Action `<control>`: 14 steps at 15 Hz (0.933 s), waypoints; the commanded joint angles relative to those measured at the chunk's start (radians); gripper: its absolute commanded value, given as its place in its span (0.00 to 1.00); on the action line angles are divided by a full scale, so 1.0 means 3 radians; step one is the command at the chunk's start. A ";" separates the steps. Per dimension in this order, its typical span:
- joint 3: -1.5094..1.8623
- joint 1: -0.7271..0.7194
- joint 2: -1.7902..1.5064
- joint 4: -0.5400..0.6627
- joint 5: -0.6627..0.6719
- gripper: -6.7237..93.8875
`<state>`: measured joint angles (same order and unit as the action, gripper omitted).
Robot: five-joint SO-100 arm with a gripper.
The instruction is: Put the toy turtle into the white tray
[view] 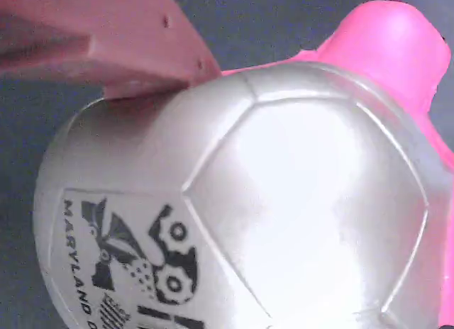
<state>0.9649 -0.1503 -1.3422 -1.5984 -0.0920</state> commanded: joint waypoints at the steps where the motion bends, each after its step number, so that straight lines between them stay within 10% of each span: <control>1: -0.0864 -0.0460 0.0215 -0.0015 -0.0179 0.06; 14: -0.1641 -0.1360 0.1549 0.0230 -0.0133 0.06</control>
<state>0.5400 -0.5522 -0.8299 -1.5324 -0.1350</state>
